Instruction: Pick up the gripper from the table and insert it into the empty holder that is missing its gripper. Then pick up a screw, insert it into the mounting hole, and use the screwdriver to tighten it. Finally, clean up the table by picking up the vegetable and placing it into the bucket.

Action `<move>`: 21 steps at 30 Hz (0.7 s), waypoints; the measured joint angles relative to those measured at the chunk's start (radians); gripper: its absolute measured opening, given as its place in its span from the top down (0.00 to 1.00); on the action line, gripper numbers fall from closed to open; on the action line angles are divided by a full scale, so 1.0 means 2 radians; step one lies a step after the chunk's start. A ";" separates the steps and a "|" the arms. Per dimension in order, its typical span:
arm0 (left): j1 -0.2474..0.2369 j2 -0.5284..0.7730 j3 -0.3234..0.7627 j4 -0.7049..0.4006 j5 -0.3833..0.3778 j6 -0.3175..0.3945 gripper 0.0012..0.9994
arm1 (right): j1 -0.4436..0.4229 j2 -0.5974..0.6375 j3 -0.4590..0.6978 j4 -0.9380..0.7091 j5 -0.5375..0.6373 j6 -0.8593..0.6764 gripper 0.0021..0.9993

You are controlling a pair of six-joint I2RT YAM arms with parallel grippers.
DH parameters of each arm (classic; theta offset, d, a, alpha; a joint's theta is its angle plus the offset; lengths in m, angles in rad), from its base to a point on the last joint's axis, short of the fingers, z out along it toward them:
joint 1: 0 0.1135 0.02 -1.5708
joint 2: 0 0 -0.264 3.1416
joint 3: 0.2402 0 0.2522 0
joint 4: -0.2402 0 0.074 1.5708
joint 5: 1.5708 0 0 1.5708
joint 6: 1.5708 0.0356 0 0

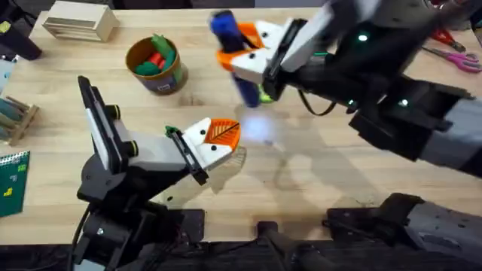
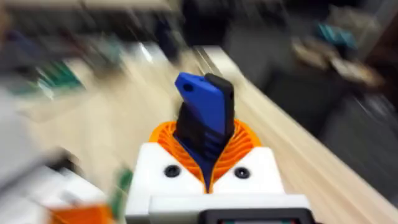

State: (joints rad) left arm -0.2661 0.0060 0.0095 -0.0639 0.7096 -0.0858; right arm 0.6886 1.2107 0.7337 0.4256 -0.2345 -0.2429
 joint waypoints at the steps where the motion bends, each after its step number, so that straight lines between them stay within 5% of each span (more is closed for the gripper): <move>1: 0.000 0.000 0.000 0.000 0.000 0.000 0.99 | -0.010 0.003 -0.002 -0.015 0.011 -0.014 0.97; 21: 0.000 0.000 0.000 0.000 0.000 0.000 0.99 | -0.203 0.056 -0.003 -0.268 0.227 -0.432 0.97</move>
State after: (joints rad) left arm -0.2661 0.0060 0.0093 -0.0640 0.7094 -0.0856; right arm 0.2831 1.3223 0.7284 -0.1095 0.2197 -1.1072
